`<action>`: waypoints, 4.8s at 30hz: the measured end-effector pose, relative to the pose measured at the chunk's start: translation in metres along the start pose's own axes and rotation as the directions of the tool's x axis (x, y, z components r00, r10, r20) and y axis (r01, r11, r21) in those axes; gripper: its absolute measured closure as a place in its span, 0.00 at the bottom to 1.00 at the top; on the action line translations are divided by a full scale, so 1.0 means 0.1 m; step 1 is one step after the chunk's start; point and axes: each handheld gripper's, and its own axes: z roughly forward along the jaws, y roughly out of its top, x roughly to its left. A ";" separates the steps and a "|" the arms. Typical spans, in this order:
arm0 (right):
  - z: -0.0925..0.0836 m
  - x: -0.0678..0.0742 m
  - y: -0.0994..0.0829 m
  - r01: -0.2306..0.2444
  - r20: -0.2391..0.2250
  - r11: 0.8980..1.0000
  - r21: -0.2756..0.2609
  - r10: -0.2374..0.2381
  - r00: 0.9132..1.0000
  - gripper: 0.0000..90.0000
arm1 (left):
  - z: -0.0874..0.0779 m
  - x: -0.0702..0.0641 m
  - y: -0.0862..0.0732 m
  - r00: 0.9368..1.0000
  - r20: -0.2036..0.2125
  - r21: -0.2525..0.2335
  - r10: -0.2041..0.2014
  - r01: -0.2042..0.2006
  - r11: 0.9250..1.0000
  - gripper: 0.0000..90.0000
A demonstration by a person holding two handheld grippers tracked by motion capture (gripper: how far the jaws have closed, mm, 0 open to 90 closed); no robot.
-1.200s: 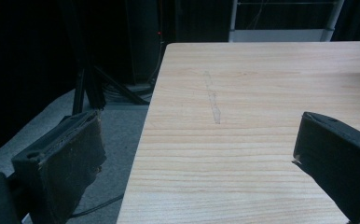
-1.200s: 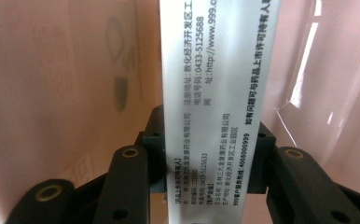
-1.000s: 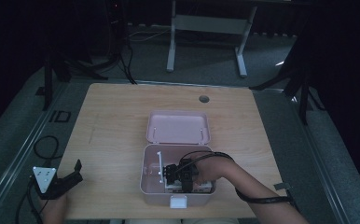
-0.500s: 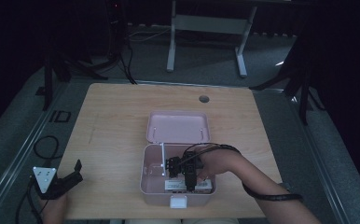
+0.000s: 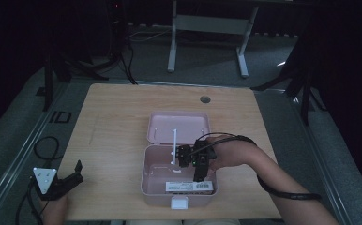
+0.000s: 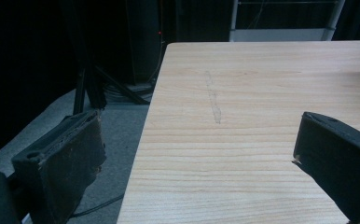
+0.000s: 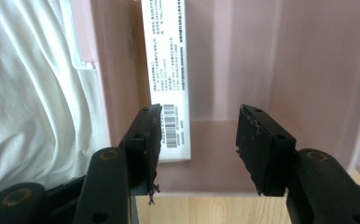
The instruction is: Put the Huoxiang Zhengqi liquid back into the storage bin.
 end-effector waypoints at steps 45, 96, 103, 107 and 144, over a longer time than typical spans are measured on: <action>1.07 -0.85 -1.40 -0.399 0.093 0.800 -0.449 0.485 0.869 0.14 | 0.00 -0.01 0.00 1.000 0.000 0.003 0.008 -0.008 1.000 0.02; 1.68 -0.65 -2.78 -0.493 -0.026 0.148 -0.857 0.944 0.329 0.12 | 0.00 -0.02 0.00 1.000 -0.002 -0.001 0.014 -0.014 1.000 0.02; 1.69 -0.53 -2.96 -0.462 -0.108 0.020 -0.887 0.962 0.251 0.13 | 0.00 -0.02 0.00 1.000 -0.001 -0.001 0.013 -0.013 1.000 0.02; 1.72 -0.42 -3.08 -0.434 -0.161 -0.062 -0.899 0.968 0.194 0.13 | 0.00 -0.02 0.00 1.000 -0.002 -0.001 0.014 -0.014 1.000 0.02; 1.78 -0.31 -3.05 -0.406 -0.052 0.047 -0.913 0.972 0.230 0.13 | -0.01 -0.02 -0.01 1.000 0.000 -0.007 0.015 -0.015 1.000 0.02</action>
